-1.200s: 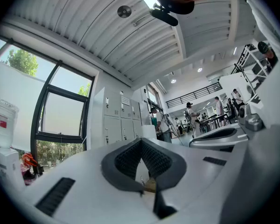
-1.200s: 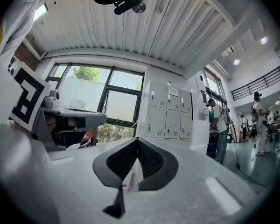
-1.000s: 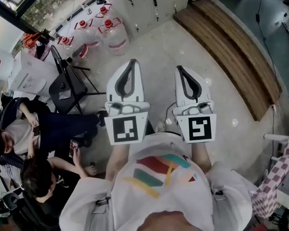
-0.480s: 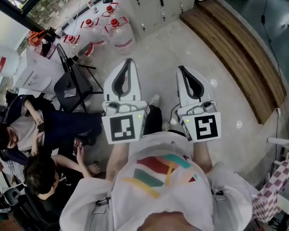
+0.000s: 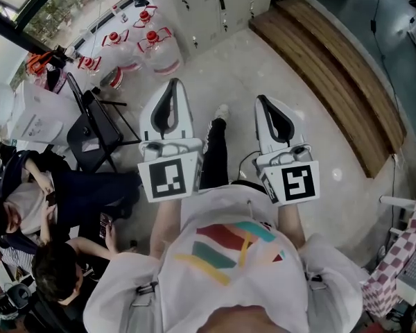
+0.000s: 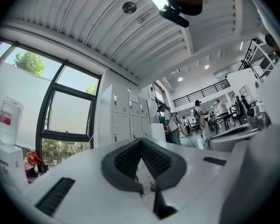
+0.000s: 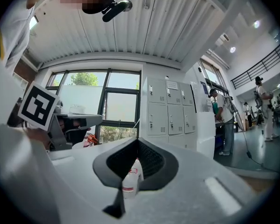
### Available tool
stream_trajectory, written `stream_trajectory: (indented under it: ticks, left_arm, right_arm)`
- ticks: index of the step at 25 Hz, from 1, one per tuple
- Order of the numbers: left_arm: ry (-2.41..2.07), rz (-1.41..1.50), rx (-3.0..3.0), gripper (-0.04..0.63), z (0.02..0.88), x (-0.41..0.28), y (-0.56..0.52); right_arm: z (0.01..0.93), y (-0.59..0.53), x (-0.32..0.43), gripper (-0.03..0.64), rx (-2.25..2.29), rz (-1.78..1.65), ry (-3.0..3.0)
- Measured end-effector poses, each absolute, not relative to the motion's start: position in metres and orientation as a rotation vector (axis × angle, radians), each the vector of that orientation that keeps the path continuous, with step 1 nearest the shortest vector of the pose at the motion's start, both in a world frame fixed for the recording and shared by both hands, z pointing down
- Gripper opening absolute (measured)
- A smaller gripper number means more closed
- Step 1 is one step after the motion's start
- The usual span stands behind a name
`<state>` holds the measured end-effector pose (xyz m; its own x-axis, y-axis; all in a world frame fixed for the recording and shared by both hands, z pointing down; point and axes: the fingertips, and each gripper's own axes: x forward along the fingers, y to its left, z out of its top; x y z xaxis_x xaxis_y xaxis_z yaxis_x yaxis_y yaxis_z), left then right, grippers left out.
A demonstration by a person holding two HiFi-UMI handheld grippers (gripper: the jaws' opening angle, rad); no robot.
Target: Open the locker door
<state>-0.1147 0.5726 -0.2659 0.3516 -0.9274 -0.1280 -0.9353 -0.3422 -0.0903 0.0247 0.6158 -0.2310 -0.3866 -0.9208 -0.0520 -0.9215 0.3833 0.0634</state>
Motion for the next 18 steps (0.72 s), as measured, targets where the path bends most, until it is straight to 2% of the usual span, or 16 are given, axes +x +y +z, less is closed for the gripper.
stream_trajectory:
  ticks: [8, 18]
  left_arm:
    - [1.757, 0.103, -2.407, 0.015, -0.246, -0.124, 0.477]
    - [1.785, 0.108, -2.449, 0.015, -0.264, -0.156, 0.260]
  right_arm:
    - [-0.211, 0.516, 0.013, 0.005, -1.647, 0.121, 2.650]
    - [-0.248, 0.294, -0.048, 0.005, -1.542, 0.159, 2.756]
